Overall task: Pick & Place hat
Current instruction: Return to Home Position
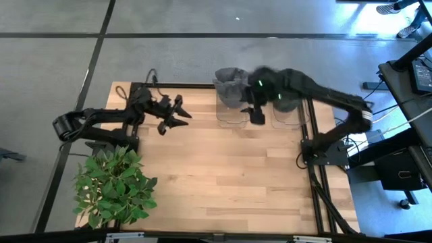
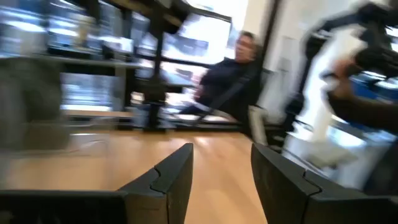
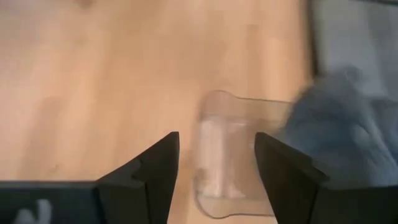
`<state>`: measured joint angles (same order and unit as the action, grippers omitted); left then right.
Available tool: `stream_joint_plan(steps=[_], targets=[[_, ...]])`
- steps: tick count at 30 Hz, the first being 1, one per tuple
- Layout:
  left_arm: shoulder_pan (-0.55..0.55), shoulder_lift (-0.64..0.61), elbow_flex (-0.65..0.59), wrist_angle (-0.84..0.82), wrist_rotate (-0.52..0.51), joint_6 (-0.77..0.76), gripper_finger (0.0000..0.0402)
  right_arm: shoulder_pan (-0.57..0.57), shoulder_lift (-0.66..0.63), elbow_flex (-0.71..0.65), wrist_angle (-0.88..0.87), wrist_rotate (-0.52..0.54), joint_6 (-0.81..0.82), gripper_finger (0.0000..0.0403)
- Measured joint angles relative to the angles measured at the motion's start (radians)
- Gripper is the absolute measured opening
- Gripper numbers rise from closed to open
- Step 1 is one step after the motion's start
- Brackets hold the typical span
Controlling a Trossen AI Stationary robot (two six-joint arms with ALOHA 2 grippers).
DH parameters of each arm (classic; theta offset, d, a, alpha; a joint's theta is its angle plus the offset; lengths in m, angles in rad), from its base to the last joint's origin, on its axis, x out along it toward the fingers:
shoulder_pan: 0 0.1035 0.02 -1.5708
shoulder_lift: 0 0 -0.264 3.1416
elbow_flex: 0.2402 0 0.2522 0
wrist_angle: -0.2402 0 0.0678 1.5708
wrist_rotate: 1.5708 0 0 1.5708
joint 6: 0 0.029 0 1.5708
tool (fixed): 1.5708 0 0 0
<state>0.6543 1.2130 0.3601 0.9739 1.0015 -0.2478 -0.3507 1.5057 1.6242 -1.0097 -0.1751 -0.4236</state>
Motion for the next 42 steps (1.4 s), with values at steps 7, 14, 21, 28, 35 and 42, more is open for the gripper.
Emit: stream_joint_plan(steps=[7,14,21,28,35,42], targets=[[0.062,-0.14,-0.165,0.132,-0.088,-0.041,0.0154,0.134,-0.348,-0.574,0.566,0.18,0.235,0.0209],[0.094,-0.264,-0.24,0.176,-0.122,-0.159,0.0155,0.201,-0.606,-0.987,0.911,0.201,0.434,0.0209],[0.085,-0.355,-0.341,0.179,-0.226,-0.154,0.0157,0.284,-0.821,-1.274,1.115,0.325,0.545,0.0209],[0.088,-0.424,-0.353,0.202,-0.21,-0.194,0.0157,0.311,-1.0,-1.391,1.139,0.322,0.546,0.0209],[0.09,-0.454,-0.353,0.2,-0.185,-0.188,0.0157,0.311,-1.175,-1.469,1.123,0.322,0.534,0.0209],[0.159,-0.475,-0.353,0.197,-0.113,-0.229,0.0157,0.31,-1.337,-1.484,1.0,0.322,0.552,0.0209]])
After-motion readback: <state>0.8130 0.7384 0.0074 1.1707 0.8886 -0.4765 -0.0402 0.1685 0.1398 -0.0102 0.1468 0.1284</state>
